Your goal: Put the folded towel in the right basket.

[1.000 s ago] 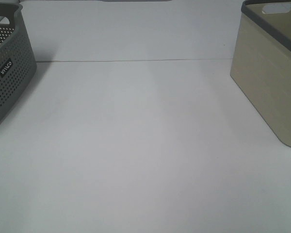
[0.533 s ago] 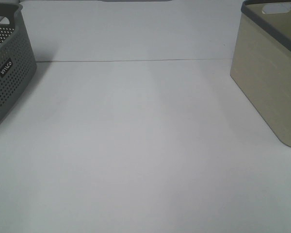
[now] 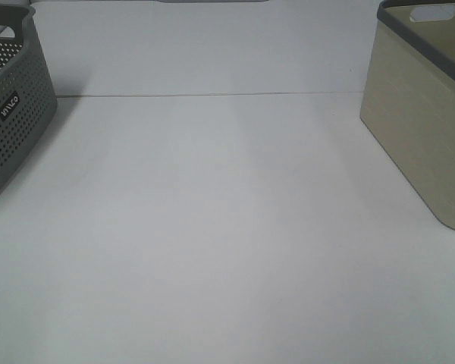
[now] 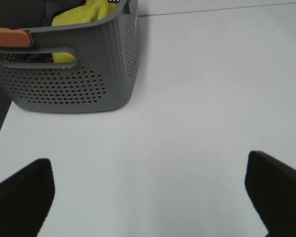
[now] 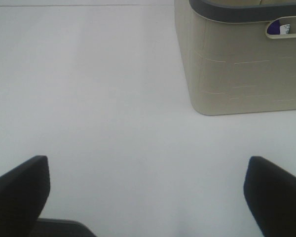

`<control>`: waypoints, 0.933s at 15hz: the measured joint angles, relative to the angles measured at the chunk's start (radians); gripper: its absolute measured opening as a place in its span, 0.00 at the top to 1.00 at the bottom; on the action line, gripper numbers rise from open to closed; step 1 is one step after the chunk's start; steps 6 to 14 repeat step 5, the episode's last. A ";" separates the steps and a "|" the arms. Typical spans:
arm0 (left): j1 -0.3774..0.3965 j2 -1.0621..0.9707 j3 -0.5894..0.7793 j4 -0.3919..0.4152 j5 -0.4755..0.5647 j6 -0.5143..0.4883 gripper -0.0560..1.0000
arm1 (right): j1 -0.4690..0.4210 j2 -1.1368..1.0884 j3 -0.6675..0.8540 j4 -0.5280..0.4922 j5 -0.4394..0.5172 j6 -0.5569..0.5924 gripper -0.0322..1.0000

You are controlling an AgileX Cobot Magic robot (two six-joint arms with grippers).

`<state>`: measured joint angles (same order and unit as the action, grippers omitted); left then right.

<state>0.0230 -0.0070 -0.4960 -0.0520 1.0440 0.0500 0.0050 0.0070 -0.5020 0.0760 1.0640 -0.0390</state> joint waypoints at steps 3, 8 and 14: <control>0.000 0.000 0.000 0.000 0.000 0.000 0.01 | 0.000 0.000 0.000 0.000 0.000 0.000 0.03; 0.000 0.000 0.000 0.000 0.000 0.000 0.01 | 0.000 0.000 0.000 0.000 0.000 0.000 0.03; 0.000 0.000 0.000 0.000 0.000 0.000 0.01 | 0.000 0.000 0.000 0.000 0.000 0.000 0.03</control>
